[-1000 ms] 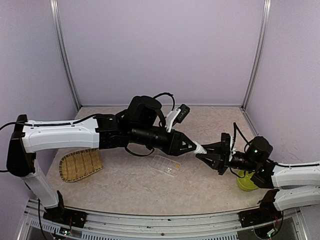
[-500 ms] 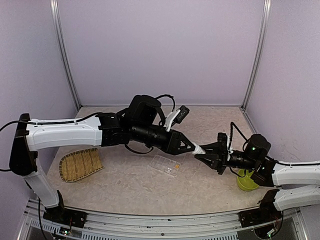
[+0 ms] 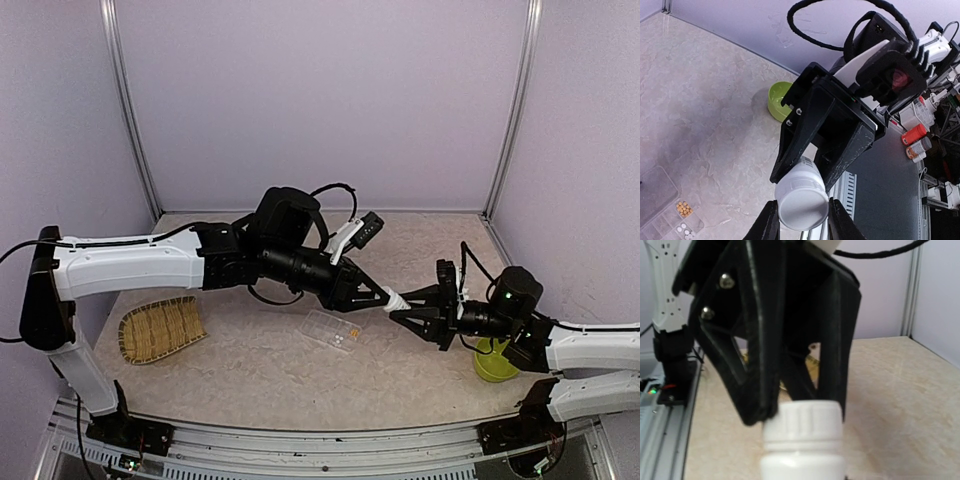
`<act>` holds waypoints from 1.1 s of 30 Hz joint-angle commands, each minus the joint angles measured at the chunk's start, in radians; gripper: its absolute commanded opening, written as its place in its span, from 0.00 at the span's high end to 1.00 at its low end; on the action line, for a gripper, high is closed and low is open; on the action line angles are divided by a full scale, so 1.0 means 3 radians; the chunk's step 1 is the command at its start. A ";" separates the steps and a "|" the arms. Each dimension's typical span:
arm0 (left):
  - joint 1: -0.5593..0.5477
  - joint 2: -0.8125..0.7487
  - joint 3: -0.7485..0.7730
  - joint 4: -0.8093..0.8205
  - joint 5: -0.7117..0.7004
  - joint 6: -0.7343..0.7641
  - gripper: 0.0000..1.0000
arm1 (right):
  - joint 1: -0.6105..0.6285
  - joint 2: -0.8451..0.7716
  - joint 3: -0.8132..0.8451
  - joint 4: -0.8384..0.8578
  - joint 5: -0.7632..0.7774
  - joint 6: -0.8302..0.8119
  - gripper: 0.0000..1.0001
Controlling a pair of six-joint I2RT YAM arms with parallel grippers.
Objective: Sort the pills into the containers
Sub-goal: Close the lid of the pill bottle.
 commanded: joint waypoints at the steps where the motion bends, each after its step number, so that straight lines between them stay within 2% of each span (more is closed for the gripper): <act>1: 0.0009 0.0012 -0.0037 0.0003 0.0049 0.0352 0.68 | 0.0072 -0.0118 0.0220 0.0291 -0.0352 0.0272 0.75; 5: 0.0063 -0.0027 -0.0069 0.0032 0.0047 0.0354 0.61 | 0.0073 -0.0145 0.0229 0.0234 -0.0348 0.0337 0.75; 9: 0.0121 -0.0101 -0.0135 0.0095 0.0004 0.0292 0.49 | 0.0071 -0.0153 0.0216 0.0186 -0.0284 0.0341 0.76; 14: 0.0140 -0.0233 -0.0198 0.0186 -0.0087 0.0203 0.22 | 0.0070 -0.0136 0.0212 0.0176 -0.0205 0.0356 0.76; 18: 0.0140 -0.0281 -0.0131 0.0140 -0.0190 0.0045 0.03 | 0.0074 -0.0108 0.0297 -0.0050 -0.0065 0.0286 0.76; 28: 0.0067 -0.0242 0.0021 0.0031 -0.0048 -0.0058 0.01 | 0.0070 -0.0133 0.0341 -0.0235 0.0112 0.0187 0.76; 33: 0.0074 -0.0217 0.0059 -0.0131 -0.0264 -0.0014 0.01 | 0.0073 -0.0183 0.0337 -0.0254 0.0139 0.0188 0.76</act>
